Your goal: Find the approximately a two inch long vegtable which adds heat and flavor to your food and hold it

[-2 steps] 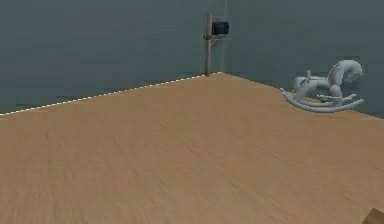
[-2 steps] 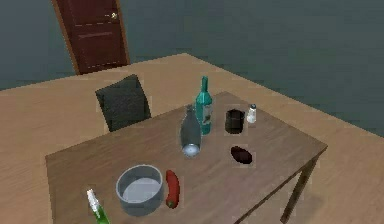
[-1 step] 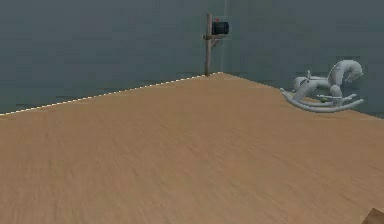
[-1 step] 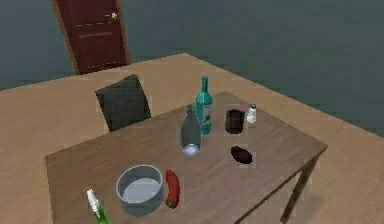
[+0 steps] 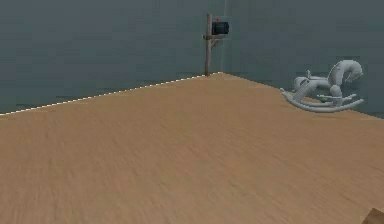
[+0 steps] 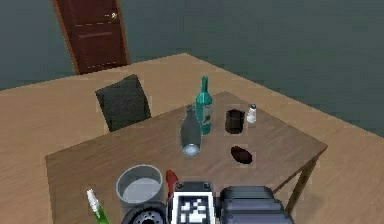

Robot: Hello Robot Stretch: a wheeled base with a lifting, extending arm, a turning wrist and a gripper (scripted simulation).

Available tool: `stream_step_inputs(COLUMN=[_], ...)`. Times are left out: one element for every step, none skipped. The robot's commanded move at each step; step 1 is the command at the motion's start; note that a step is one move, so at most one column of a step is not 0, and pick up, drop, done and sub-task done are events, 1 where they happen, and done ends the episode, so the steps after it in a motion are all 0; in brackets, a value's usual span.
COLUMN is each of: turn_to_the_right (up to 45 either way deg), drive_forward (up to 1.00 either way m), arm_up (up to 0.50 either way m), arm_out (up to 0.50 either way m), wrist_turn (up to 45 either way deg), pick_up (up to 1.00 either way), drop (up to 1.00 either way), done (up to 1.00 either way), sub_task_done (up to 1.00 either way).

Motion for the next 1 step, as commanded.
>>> stream_step_inputs(turn_to_the_right=[0.0], drive_forward=[0.00], arm_up=[0.00], arm_out=[0.14], wrist_turn=[0.0], pick_up=[0.00], drop=[0.00], done=[0.00], sub_task_done=[0.00])
